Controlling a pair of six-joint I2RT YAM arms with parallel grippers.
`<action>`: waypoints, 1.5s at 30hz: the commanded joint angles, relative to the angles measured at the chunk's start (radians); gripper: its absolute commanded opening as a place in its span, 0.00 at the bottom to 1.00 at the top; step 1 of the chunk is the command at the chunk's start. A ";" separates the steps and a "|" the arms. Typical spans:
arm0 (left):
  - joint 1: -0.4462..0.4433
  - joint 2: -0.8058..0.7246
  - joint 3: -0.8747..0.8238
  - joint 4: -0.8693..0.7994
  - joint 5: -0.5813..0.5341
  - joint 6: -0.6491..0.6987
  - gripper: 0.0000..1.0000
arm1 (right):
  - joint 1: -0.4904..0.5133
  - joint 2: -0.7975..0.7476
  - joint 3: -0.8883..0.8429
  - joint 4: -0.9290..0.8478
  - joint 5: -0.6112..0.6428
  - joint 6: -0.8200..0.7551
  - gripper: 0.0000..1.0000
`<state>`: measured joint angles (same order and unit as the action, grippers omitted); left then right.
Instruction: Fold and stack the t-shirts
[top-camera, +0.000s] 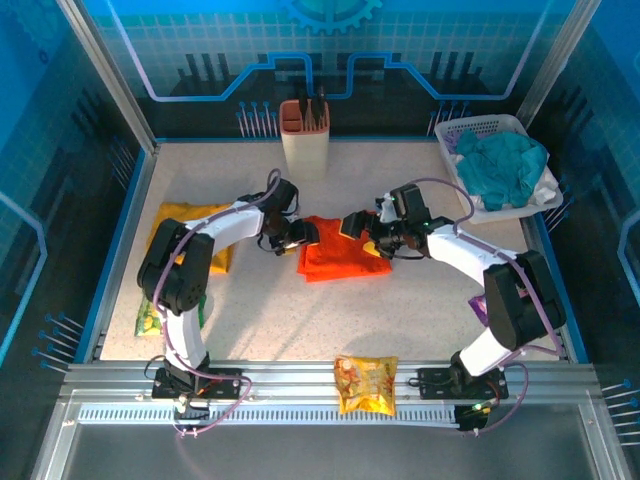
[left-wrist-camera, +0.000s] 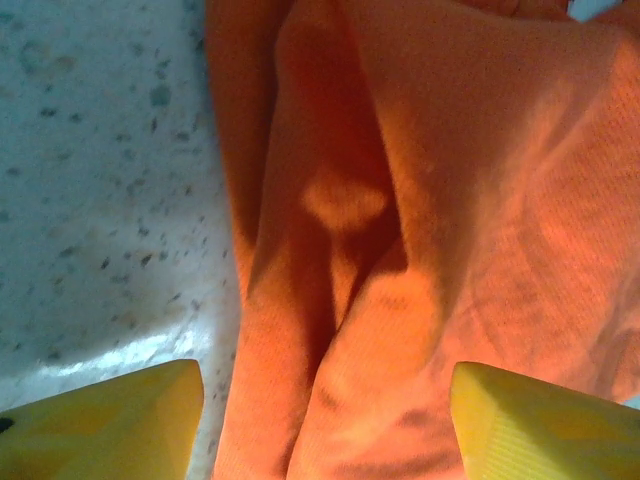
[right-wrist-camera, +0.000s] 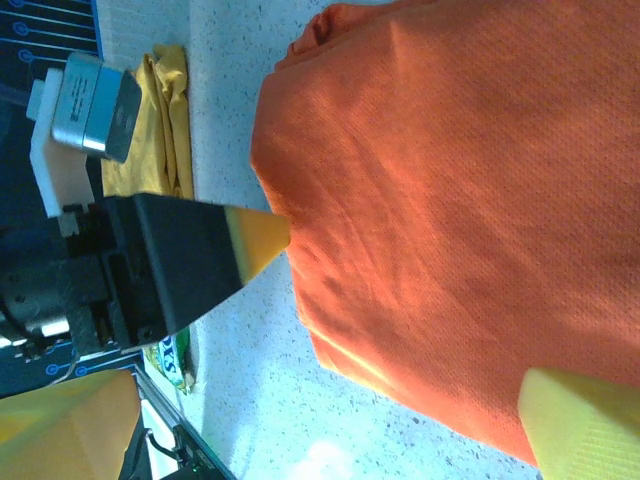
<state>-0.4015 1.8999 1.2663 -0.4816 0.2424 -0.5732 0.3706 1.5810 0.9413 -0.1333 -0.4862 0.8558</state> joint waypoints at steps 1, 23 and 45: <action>-0.016 0.047 0.045 -0.047 -0.033 -0.014 0.65 | -0.016 -0.022 -0.022 0.012 -0.035 0.000 0.98; -0.068 0.196 0.174 -0.075 -0.017 -0.016 0.42 | -0.081 -0.054 -0.110 0.076 -0.102 0.036 0.97; -0.011 -0.009 0.121 -0.188 -0.268 0.236 0.00 | -0.268 -0.213 -0.169 -0.045 -0.118 -0.036 0.97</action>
<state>-0.4416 1.9789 1.4075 -0.6201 0.0330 -0.4194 0.1230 1.3983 0.7959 -0.1211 -0.5869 0.8558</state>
